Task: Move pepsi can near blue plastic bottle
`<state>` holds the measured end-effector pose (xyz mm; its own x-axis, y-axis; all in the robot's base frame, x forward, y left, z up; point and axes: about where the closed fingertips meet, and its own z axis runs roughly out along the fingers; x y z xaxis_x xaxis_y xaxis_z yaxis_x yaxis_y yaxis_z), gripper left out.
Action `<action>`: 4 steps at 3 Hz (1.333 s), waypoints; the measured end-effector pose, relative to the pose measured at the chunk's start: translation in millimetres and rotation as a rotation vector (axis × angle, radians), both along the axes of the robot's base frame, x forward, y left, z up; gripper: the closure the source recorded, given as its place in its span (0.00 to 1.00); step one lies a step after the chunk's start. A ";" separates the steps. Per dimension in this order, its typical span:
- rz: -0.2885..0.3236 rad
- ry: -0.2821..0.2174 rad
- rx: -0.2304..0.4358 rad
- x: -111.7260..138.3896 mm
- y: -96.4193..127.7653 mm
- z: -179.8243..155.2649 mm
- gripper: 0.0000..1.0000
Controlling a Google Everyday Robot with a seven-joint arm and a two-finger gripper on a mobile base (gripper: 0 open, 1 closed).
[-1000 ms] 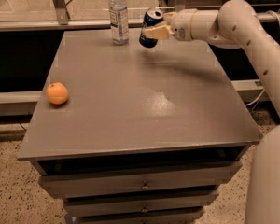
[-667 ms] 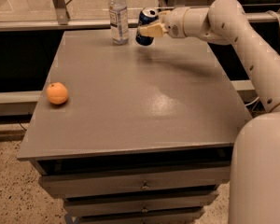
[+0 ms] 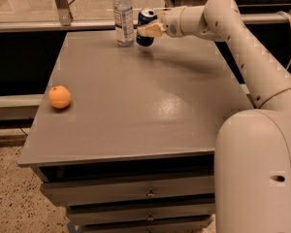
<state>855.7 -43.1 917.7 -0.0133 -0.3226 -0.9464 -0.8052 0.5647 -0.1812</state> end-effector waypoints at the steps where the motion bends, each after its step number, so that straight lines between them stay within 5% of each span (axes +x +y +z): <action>1: -0.001 0.012 -0.005 6.6 4.4 -4.6 0.28; 2: 0.013 0.030 0.002 8.8 11.4 -9.6 0.05; 4: 0.059 0.056 0.058 -1.8 15.0 -5.3 0.00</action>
Offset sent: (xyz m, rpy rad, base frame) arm 0.0144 0.0111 -0.0102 0.0115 0.0481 0.0230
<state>853.9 -28.1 912.4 -0.0489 -0.2690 -0.9619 -0.8455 0.5239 -0.1035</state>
